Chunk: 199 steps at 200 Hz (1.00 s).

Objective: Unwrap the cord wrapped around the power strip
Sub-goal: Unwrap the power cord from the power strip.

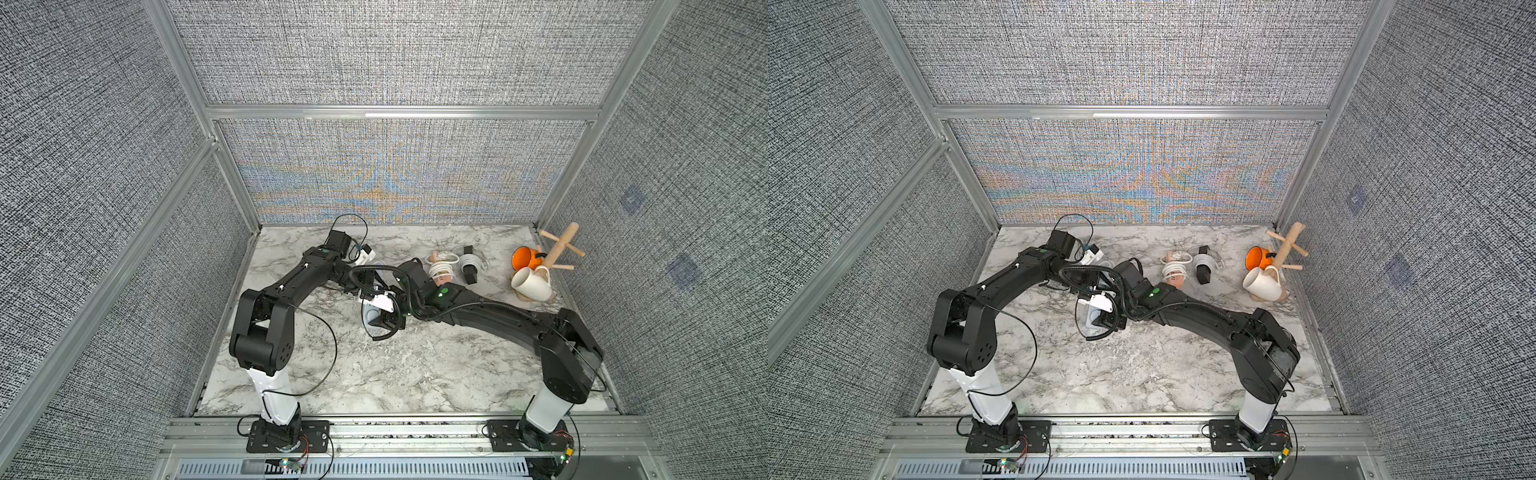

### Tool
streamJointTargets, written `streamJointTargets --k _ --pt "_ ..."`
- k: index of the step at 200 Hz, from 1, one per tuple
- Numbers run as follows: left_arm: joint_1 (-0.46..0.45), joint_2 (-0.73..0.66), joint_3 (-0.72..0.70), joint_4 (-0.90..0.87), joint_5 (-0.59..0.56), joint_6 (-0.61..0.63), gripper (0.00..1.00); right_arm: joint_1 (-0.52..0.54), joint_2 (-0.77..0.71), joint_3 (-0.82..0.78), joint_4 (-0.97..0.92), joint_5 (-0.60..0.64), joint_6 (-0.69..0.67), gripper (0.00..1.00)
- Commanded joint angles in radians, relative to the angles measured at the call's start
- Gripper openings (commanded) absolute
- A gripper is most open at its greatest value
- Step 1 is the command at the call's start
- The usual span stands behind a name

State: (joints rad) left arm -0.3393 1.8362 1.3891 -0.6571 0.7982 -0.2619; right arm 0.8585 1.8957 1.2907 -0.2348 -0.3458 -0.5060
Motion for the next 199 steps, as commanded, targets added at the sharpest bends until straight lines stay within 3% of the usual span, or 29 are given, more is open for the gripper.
streamJointTargets --k 1,25,39,101,127,150,199 --pt "-0.001 -0.009 0.006 -0.003 0.061 -0.008 0.00 0.009 0.012 0.001 -0.019 0.005 -0.027 0.63" --pt "-0.001 -0.006 0.007 -0.001 0.064 -0.010 0.00 0.014 0.026 -0.002 -0.012 0.026 -0.021 0.62" --pt "-0.001 -0.006 0.007 0.002 0.067 -0.013 0.00 0.022 0.039 0.002 -0.009 0.048 -0.017 0.54" --pt "0.001 0.011 0.007 0.014 0.072 -0.031 0.00 0.064 0.059 -0.014 0.026 0.159 -0.007 0.41" --pt "0.006 0.020 0.001 0.031 0.066 -0.056 0.00 0.085 0.069 -0.015 0.022 0.224 -0.001 0.28" --pt "0.017 0.033 -0.005 0.047 0.065 -0.082 0.00 0.094 0.076 -0.014 0.020 0.282 0.024 0.00" --pt "0.034 0.046 -0.015 0.058 0.024 -0.106 0.00 0.101 0.041 -0.055 0.120 0.484 0.129 0.00"
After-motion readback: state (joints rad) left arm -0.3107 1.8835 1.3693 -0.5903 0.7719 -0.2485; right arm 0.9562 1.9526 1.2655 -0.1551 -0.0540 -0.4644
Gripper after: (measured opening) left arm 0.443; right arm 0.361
